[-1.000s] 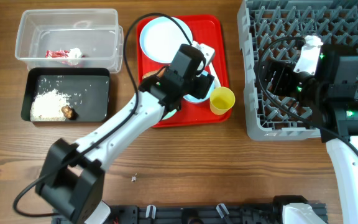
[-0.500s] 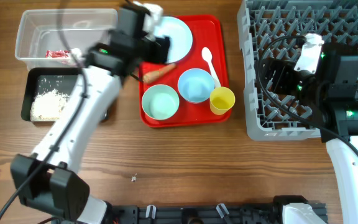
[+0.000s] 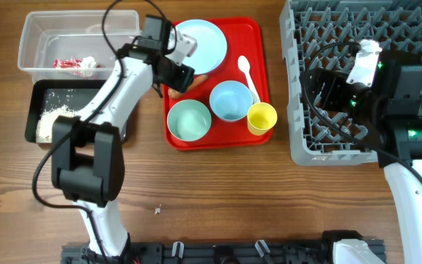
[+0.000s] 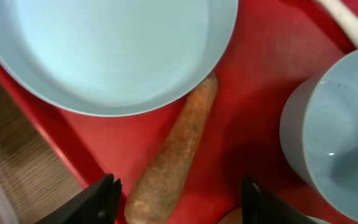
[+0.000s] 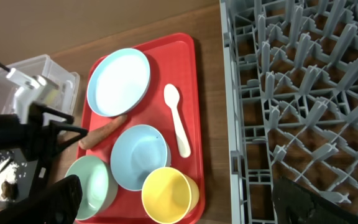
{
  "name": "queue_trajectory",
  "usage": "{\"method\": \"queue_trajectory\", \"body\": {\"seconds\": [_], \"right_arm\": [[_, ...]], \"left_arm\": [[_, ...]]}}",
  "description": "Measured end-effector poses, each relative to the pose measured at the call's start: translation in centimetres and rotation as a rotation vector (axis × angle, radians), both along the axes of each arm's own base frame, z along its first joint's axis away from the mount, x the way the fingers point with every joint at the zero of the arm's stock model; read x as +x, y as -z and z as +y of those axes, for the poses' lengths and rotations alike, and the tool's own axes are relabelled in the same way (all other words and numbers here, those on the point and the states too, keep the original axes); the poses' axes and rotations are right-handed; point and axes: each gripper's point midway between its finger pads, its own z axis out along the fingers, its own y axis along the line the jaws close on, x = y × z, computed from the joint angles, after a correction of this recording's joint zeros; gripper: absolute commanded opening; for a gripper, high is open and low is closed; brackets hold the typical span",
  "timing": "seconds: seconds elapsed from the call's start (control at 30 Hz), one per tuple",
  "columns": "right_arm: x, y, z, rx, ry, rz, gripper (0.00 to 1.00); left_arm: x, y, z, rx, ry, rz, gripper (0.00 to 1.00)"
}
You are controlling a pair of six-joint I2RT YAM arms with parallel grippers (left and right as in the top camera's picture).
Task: Sort waste into correct bins and load items into the dishwasher rack
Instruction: 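Grasp the carrot on the red tray with the left gripper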
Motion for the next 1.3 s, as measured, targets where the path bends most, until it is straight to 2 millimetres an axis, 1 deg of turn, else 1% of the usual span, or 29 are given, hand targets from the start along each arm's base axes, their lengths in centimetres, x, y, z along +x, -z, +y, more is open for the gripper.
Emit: {"method": "queue_trajectory", "body": {"seconds": [0.1, 0.37, 0.53, 0.73, 0.77, 0.8, 0.83, 0.87, 0.93, 0.97, 1.03, 1.13, 1.3], "right_arm": [[0.2, 0.5, 0.0, 0.000, 0.000, 0.015, 1.00], [1.0, 2.6, 0.0, -0.001, 0.000, 0.082, 1.00], [1.0, 2.7, 0.0, -0.001, 0.000, 0.087, 1.00], [1.0, 2.7, 0.0, -0.001, 0.000, 0.087, 1.00], [1.0, 2.7, 0.0, -0.001, 0.000, 0.086, 1.00], [1.0, 2.7, 0.0, -0.001, 0.000, 0.087, 1.00], [1.0, 2.7, 0.0, -0.001, 0.000, 0.087, 1.00], [1.0, 2.7, 0.0, -0.001, 0.000, 0.087, 1.00], [1.0, 2.7, 0.0, -0.001, 0.000, 0.086, 1.00], [1.0, 2.7, 0.0, -0.001, 0.000, 0.087, 1.00], [1.0, 2.7, 0.0, -0.001, 0.000, 0.087, 1.00], [1.0, 2.7, 0.0, -0.001, 0.000, 0.086, 1.00], [1.0, 2.7, 0.0, -0.003, -0.002, 0.085, 1.00]], "left_arm": [[0.0, 1.0, -0.2, 0.027, 0.020, 0.006, 0.64], [0.6, 4.0, 0.0, 0.059, 0.020, 0.025, 0.64], [1.0, 4.9, 0.0, 0.060, 0.019, 0.018, 0.61], [0.8, 6.5, 0.0, 0.071, 0.022, 0.047, 0.58], [0.8, 6.5, 0.0, 0.070, 0.023, 0.047, 0.55], [0.8, 6.5, 0.0, 0.071, 0.023, 0.047, 0.49], [0.8, 6.5, 0.1, 0.071, 0.022, 0.047, 0.41], [0.8, 6.5, 0.1, 0.073, 0.025, 0.046, 0.25], [0.8, 6.5, 0.1, 0.075, 0.028, 0.046, 0.17], [0.7, 6.5, 0.0, 0.075, 0.036, 0.049, 0.14], [0.7, 6.5, 0.0, 0.077, 0.037, 0.047, 0.13], [0.7, 6.5, 0.0, 0.075, 0.037, 0.047, 0.18], [0.7, 6.5, 0.0, 0.075, 0.037, 0.046, 0.20]]}}
